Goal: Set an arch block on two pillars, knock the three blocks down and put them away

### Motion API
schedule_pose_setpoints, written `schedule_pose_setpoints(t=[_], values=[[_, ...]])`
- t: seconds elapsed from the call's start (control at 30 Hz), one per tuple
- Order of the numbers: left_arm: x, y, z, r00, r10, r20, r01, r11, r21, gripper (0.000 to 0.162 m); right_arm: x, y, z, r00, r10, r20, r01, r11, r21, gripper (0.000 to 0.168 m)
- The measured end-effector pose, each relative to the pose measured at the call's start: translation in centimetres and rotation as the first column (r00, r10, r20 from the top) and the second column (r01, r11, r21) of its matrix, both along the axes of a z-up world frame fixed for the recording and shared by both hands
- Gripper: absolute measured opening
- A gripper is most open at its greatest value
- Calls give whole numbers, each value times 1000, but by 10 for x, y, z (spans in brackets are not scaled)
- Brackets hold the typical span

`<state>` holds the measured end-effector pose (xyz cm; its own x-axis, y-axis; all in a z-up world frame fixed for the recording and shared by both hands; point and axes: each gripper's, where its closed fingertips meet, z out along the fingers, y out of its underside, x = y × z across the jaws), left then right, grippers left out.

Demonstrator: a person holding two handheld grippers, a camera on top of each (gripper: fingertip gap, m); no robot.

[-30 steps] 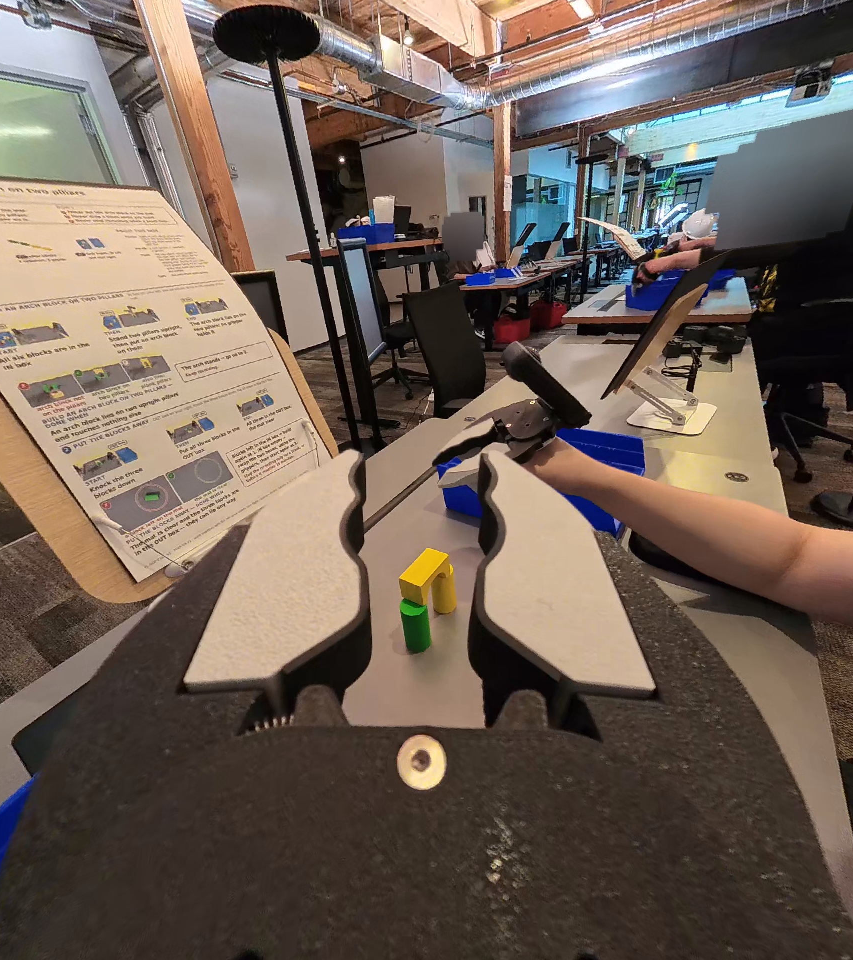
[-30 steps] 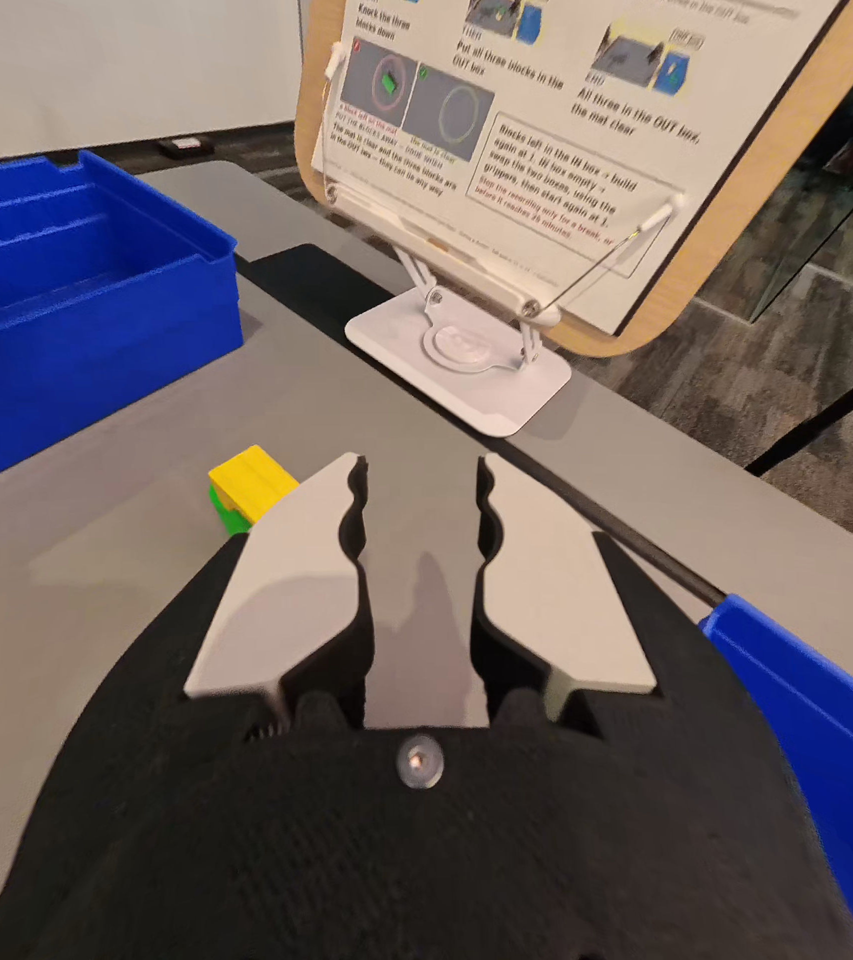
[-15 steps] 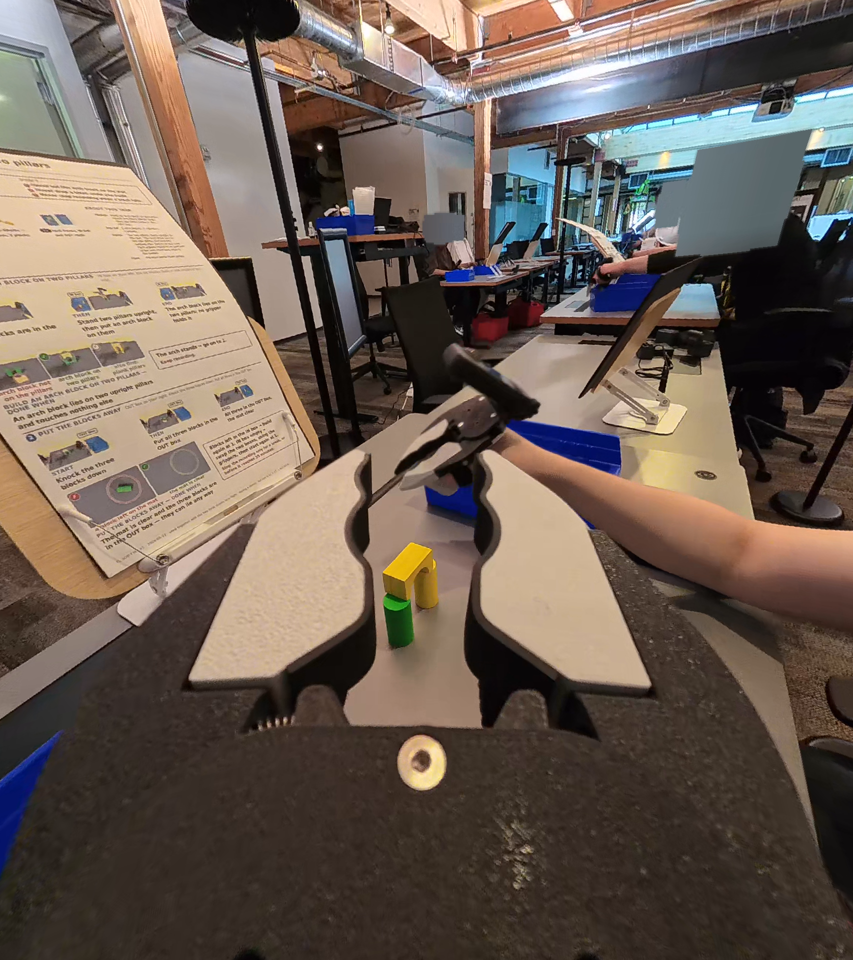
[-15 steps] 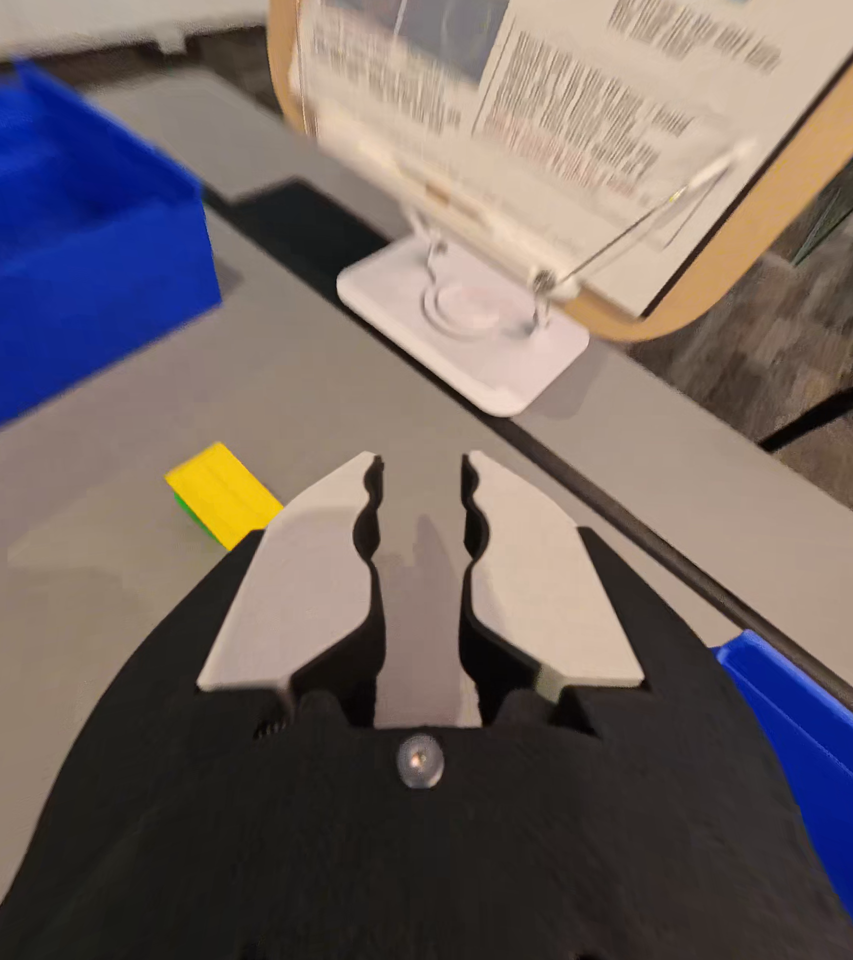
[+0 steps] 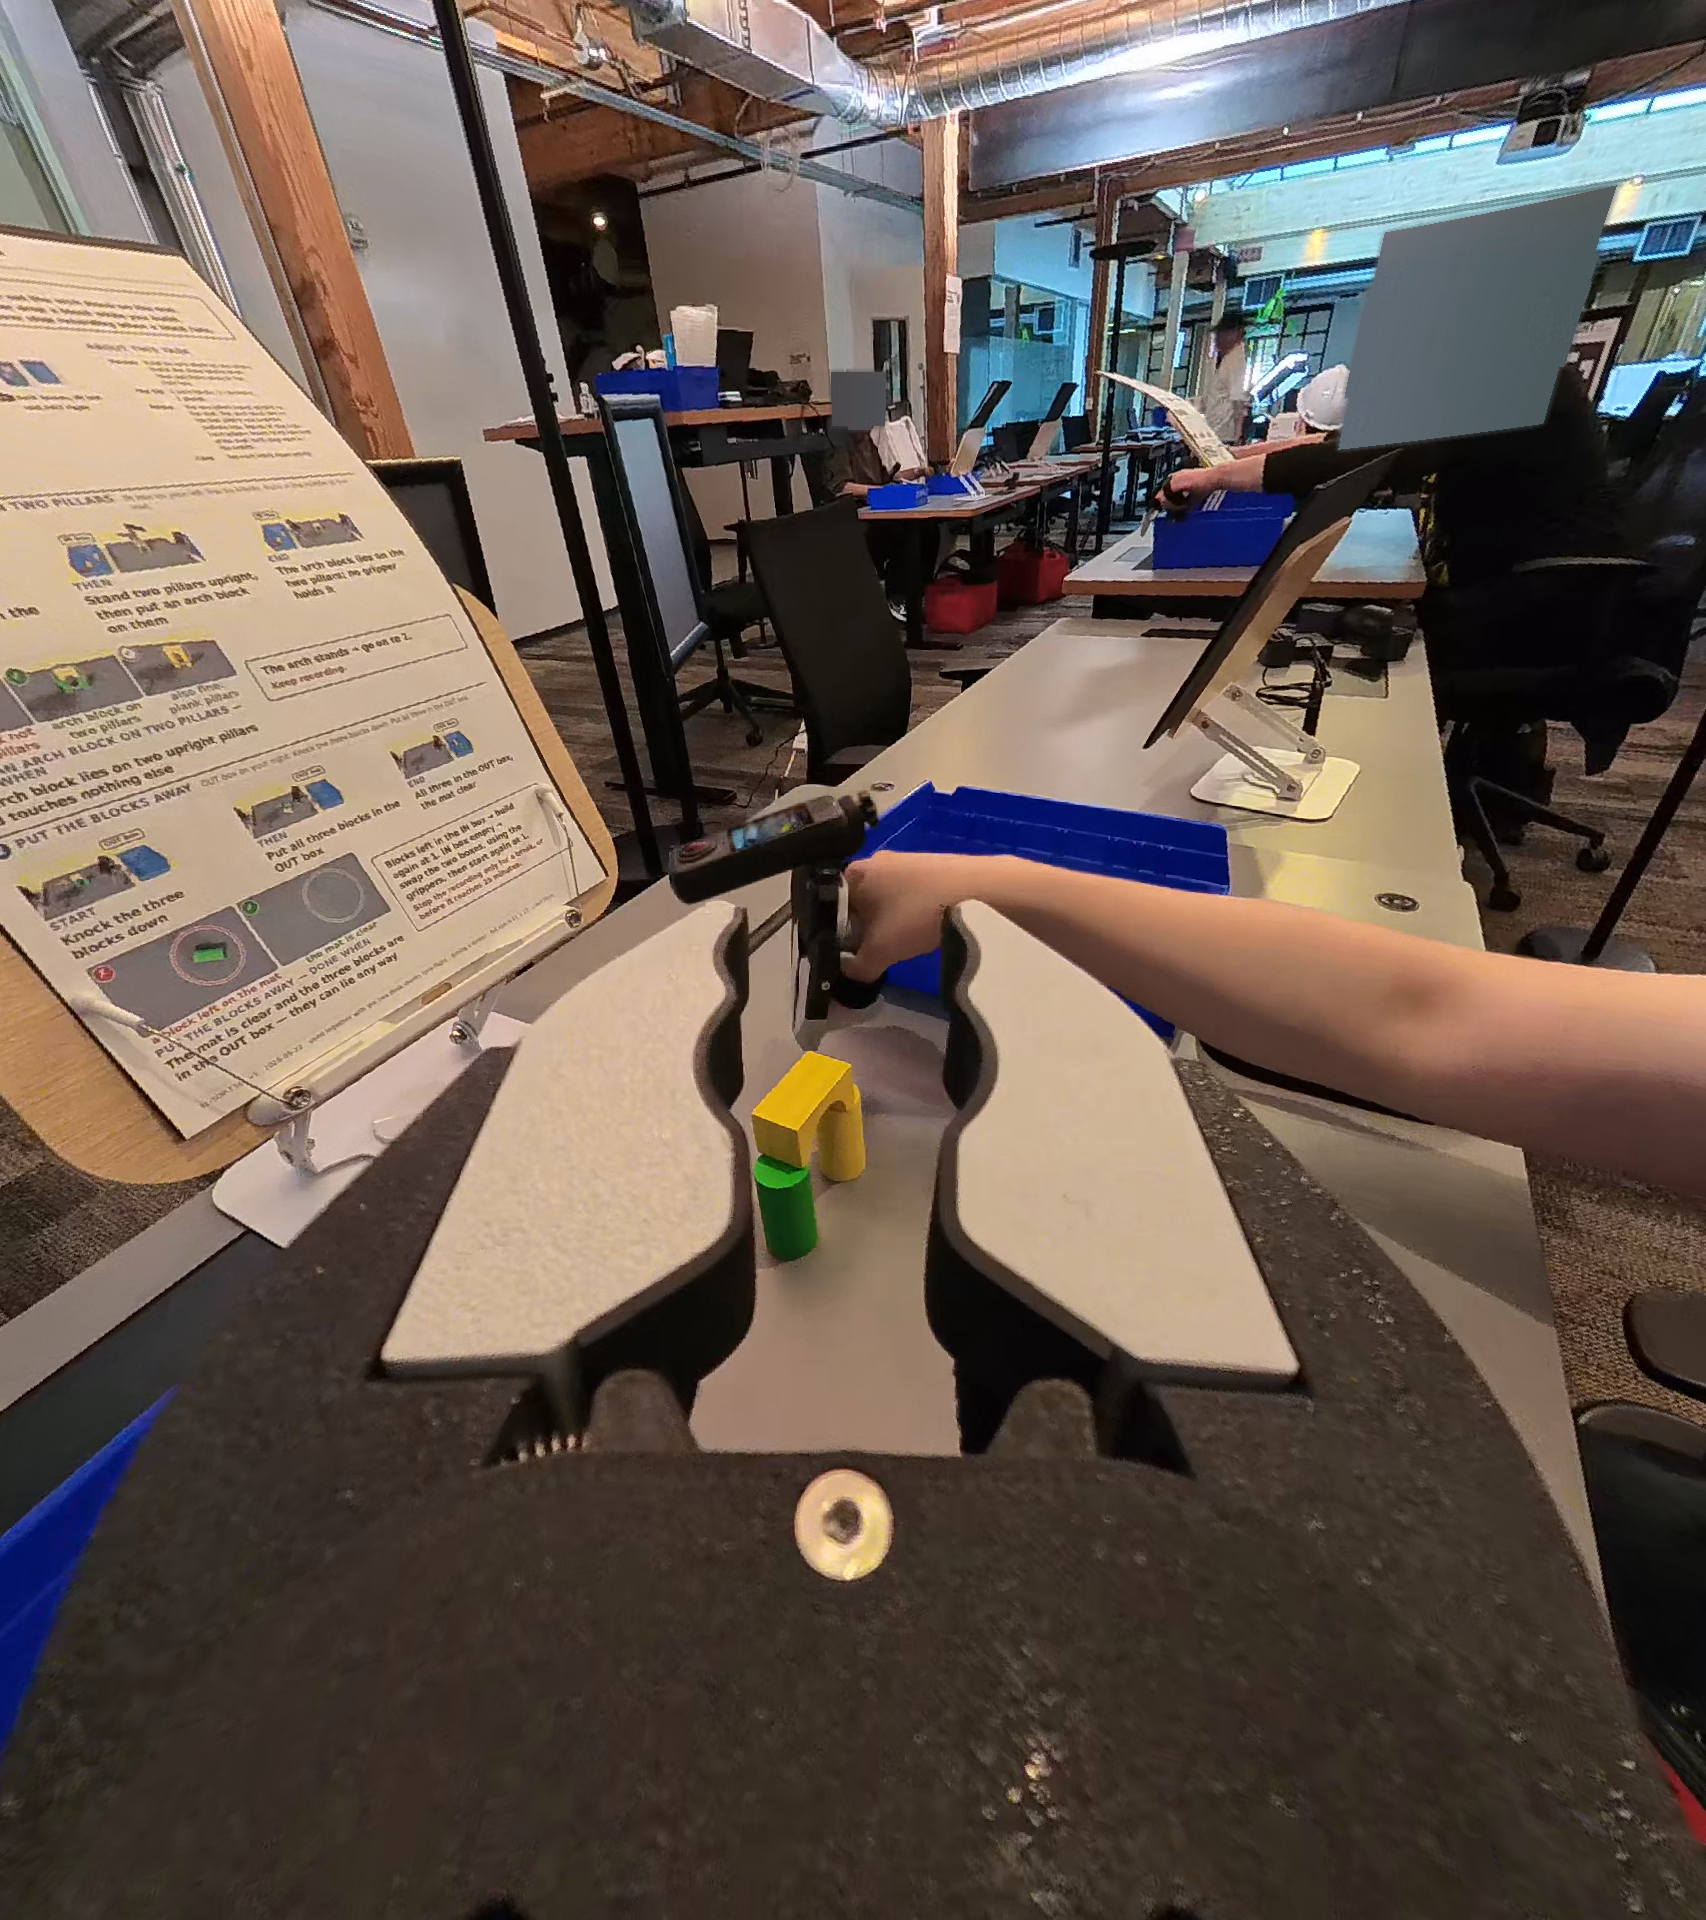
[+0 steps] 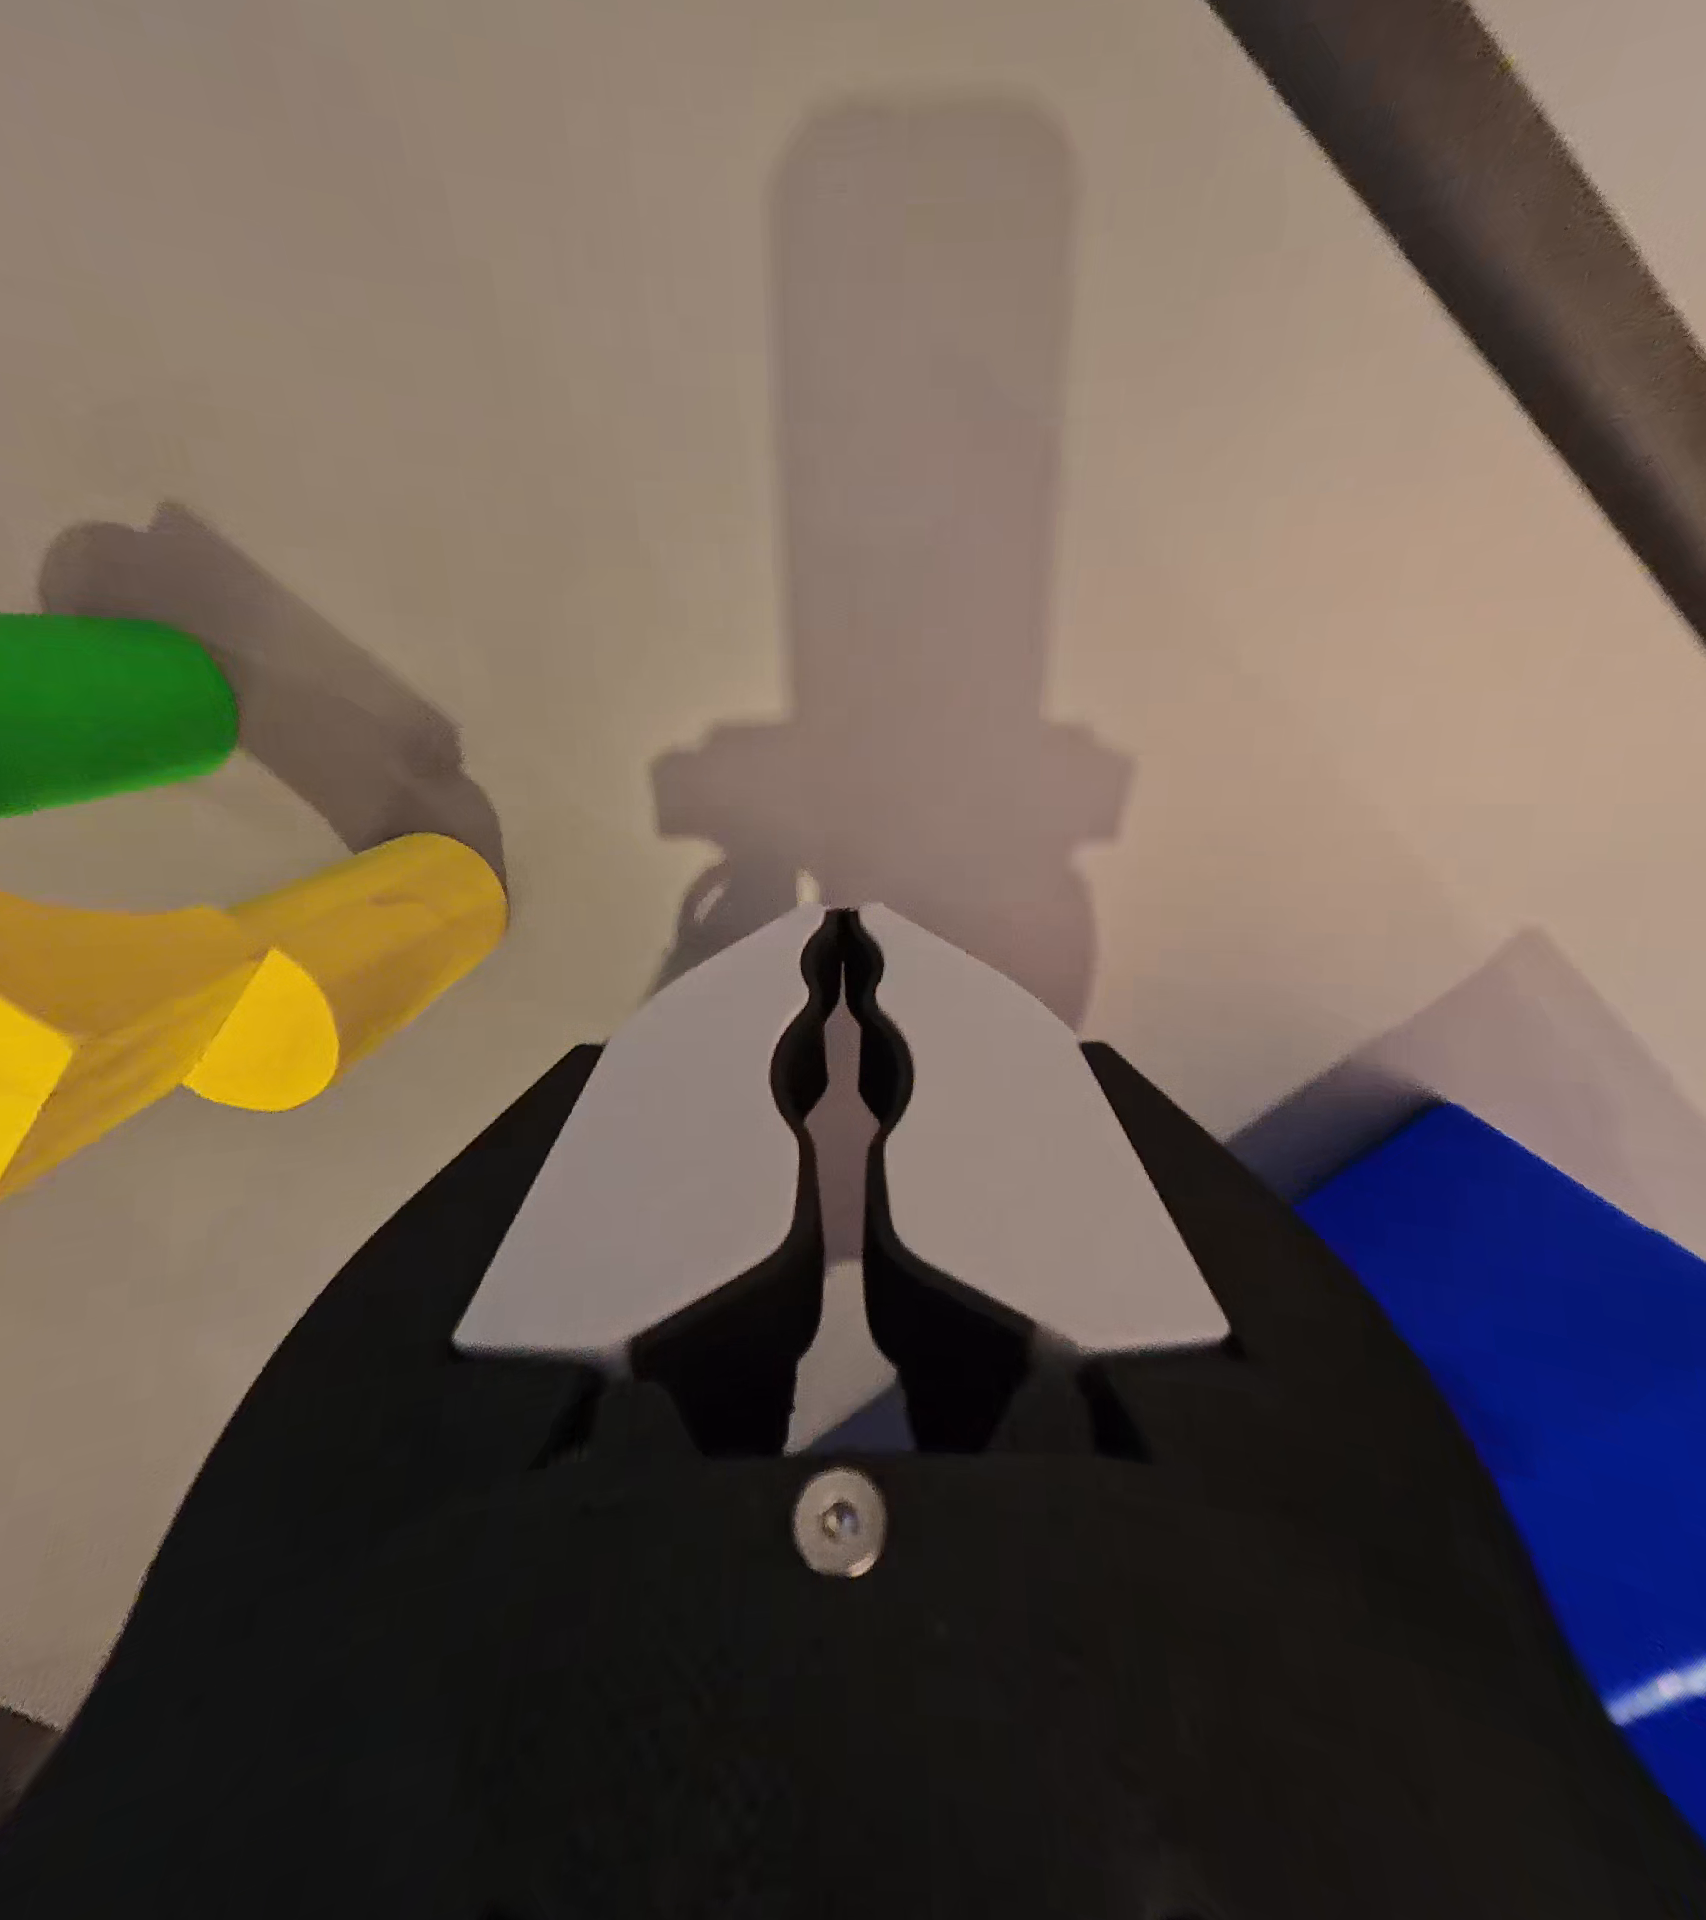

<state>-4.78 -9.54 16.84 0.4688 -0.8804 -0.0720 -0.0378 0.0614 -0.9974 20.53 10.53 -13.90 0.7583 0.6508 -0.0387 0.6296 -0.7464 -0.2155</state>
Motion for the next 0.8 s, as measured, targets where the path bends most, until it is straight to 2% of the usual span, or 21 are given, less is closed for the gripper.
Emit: schedule_pose_setpoints(t=[0.13, 0.27, 0.37, 0.43, 0.6, 0.73, 0.8], values=[[0, -1, 2, 1000, -5, 6, 5, 1000, 5, 34, -31, -15, -13, 993, 114, -26, -115, 992, -42, 1], [0, 0, 0, 1000, -3, 3, 3, 1000, -1, 34, -111, -61, -1, 936, 329, -124, -335, 941, -36, 1], [0, 0, -1, 1000, -5, 0, 5, 1000, -5, 34, -144, -86, 6, 878, 478, -15, -478, 878, 26, 1], [0, -1, -2, 1000, -7, -5, 7, 1000, -7, 34, -150, -83, 15, 877, 476, 61, -480, 873, 85, 1], [-1, -4, -3, 1000, -10, -24, 10, 1000, -11, 34, -144, -77, 48, 899, 430, 81, -436, 871, 224, 1], [2, 0, -14, 996, 18, -92, -20, 999, -27, 34, -144, -91, 69, 893, 443, -84, -380, 840, 387, 2], [3, 2, -18, 992, 35, -122, -39, 999, -26, 35, -138, -95, 69, 897, 408, -168, -288, 830, 477, 44]])
